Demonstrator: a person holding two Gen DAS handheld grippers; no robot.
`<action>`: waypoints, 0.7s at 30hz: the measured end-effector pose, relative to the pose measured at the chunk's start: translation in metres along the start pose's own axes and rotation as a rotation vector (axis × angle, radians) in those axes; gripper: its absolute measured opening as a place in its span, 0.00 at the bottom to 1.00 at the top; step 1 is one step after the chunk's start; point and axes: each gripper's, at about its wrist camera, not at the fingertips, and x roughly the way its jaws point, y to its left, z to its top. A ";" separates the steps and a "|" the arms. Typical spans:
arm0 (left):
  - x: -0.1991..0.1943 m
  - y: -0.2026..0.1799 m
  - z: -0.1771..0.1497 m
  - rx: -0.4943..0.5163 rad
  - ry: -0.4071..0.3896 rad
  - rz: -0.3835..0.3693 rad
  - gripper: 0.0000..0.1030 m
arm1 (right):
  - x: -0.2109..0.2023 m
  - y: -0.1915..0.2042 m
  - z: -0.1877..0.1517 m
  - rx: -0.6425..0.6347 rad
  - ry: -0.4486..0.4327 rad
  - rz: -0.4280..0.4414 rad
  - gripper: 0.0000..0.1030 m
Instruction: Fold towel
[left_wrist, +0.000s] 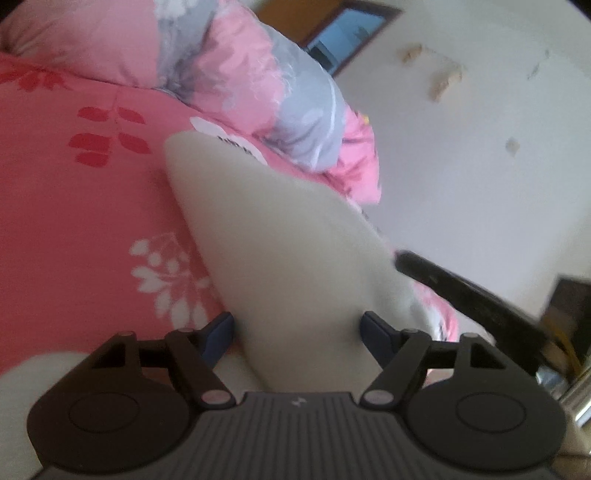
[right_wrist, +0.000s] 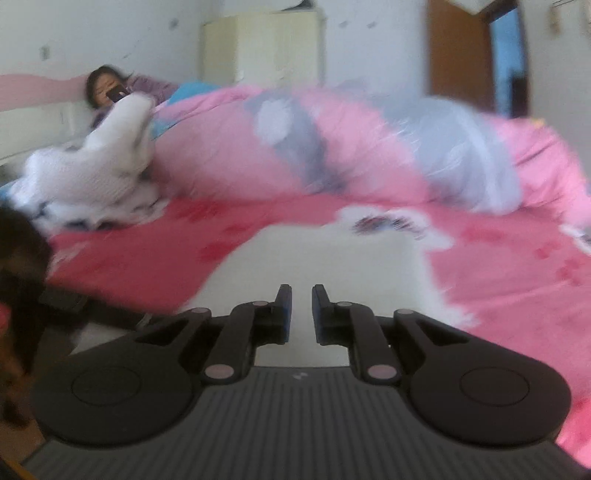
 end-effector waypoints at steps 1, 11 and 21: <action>0.002 -0.004 0.000 0.026 0.008 0.014 0.74 | 0.011 -0.009 -0.006 0.004 0.028 -0.039 0.11; -0.006 -0.026 0.024 0.232 -0.062 0.131 0.74 | 0.027 -0.035 0.012 0.037 0.017 -0.074 0.10; 0.010 -0.010 0.022 0.210 -0.076 0.075 0.83 | 0.068 -0.090 0.027 0.204 0.200 -0.086 0.14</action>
